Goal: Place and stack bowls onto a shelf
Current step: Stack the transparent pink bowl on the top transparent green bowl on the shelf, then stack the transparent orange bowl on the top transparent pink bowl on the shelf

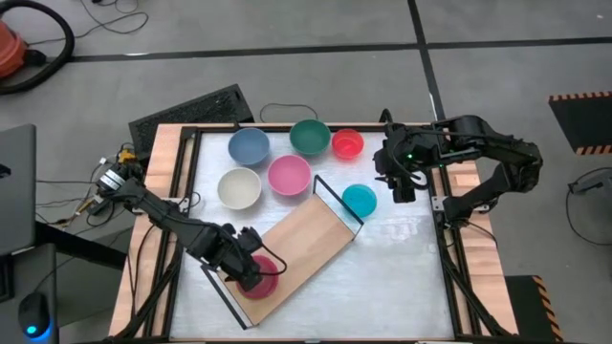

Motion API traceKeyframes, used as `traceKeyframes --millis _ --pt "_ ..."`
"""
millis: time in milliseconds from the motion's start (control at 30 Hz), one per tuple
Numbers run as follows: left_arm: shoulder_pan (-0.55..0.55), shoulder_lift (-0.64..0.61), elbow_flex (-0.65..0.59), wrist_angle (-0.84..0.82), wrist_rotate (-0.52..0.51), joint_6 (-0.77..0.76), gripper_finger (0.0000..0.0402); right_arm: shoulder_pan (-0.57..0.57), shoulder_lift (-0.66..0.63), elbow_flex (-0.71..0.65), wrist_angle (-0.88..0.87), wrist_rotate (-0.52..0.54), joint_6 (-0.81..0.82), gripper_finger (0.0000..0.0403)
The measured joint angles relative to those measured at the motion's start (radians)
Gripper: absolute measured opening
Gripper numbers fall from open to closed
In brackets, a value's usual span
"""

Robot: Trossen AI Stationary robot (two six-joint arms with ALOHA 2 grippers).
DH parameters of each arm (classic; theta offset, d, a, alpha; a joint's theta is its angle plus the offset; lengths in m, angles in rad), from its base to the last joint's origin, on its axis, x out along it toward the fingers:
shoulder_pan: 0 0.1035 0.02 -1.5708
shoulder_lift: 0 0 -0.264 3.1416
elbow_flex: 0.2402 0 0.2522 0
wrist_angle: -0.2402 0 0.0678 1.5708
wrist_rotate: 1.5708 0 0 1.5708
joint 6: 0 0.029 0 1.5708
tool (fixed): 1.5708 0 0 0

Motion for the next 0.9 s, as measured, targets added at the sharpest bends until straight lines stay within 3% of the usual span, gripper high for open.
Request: traceKeyframes --millis 433,900 --pt "0.000 0.000 -0.001 0.011 -0.007 0.038 0.0009 0.000 0.000 0.000 -0.005 0.000 -0.001 0.0249" --pt "0.017 -0.018 -0.001 0.008 0.042 0.084 0.0139 -0.006 0.000 0.000 -0.015 0.000 -0.024 0.0249"
